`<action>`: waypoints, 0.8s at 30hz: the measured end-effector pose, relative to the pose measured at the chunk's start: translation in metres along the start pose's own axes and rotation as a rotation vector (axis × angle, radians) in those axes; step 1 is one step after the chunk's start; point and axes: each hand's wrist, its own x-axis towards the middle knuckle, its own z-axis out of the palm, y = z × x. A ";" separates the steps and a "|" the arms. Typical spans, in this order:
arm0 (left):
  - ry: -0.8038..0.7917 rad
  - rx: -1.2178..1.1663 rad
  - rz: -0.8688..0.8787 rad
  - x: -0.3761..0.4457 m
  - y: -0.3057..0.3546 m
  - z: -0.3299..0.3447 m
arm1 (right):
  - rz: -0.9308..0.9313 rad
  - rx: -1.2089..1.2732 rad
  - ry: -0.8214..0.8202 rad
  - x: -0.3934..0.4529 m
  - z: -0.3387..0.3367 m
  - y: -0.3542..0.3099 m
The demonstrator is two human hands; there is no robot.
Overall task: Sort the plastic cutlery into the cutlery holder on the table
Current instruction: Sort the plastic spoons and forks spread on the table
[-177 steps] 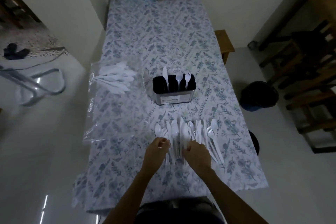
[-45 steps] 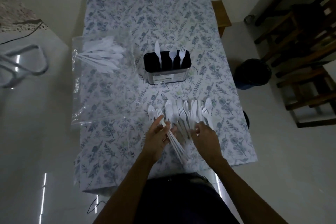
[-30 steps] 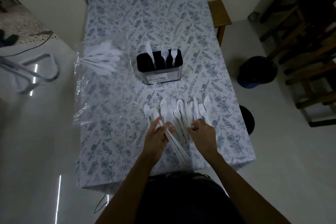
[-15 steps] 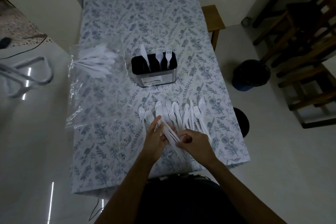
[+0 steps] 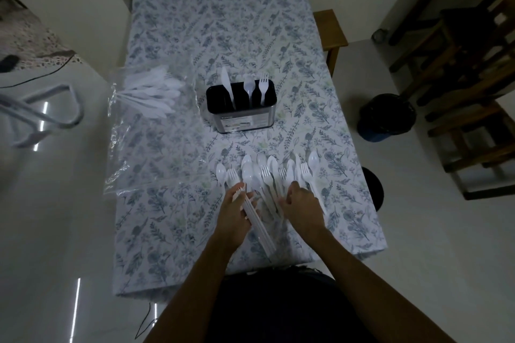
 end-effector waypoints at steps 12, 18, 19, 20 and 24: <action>-0.044 0.037 0.007 0.003 0.000 0.004 | -0.245 0.436 -0.177 -0.035 -0.014 -0.015; -0.041 0.031 0.088 0.009 -0.004 0.004 | -0.189 0.289 0.011 -0.025 -0.006 -0.007; -0.019 0.034 0.086 0.008 -0.003 0.003 | -0.139 0.231 0.059 -0.018 -0.005 -0.003; -0.009 0.034 0.081 0.007 -0.002 0.002 | -0.097 0.167 0.073 -0.012 -0.004 0.000; 0.006 0.049 0.029 0.001 0.003 0.002 | -0.040 -0.044 0.013 0.009 0.007 0.004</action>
